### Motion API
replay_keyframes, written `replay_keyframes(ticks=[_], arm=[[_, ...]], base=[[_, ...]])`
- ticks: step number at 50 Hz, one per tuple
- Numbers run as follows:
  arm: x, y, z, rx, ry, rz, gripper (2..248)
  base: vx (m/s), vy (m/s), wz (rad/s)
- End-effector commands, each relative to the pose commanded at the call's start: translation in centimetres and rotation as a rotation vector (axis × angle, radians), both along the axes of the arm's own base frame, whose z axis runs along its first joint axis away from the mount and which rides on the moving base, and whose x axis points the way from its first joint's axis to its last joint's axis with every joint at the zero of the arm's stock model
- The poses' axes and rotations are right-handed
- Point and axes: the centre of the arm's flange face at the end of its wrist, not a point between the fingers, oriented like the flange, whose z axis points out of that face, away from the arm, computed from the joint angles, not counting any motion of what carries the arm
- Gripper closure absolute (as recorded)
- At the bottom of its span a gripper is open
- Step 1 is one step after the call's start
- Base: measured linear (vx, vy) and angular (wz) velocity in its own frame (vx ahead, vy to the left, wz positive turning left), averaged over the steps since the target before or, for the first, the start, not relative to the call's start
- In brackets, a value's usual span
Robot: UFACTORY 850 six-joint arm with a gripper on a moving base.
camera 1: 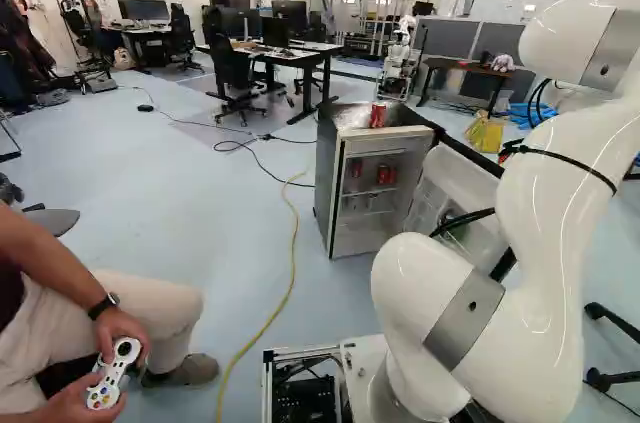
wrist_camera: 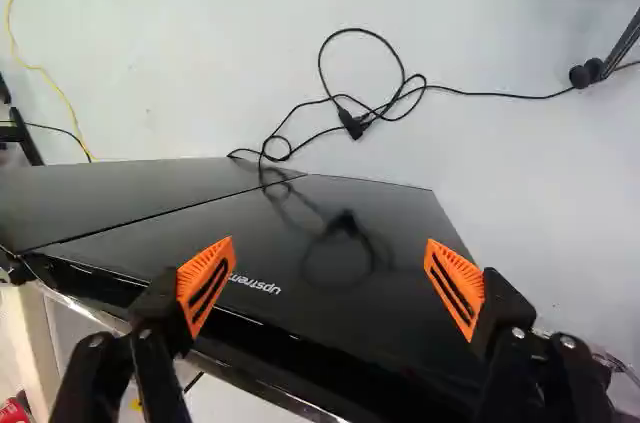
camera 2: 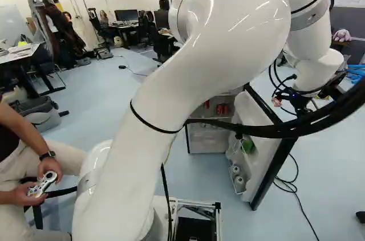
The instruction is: Grab a drink from the fridge
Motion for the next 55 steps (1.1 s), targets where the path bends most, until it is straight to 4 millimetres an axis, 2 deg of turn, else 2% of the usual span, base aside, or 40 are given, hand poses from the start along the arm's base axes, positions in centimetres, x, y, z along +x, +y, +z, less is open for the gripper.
replay_keyframes(ticks=[23, 55], arm=[[0.0, 1.9, -0.1, 0.035, 0.036, 0.045, 3], [1.0, 4.3, 0.0, 0.047, 0.045, 0.079, 3]], base=[[0.000, 0.000, 0.000], [0.000, 0.000, 0.000]])
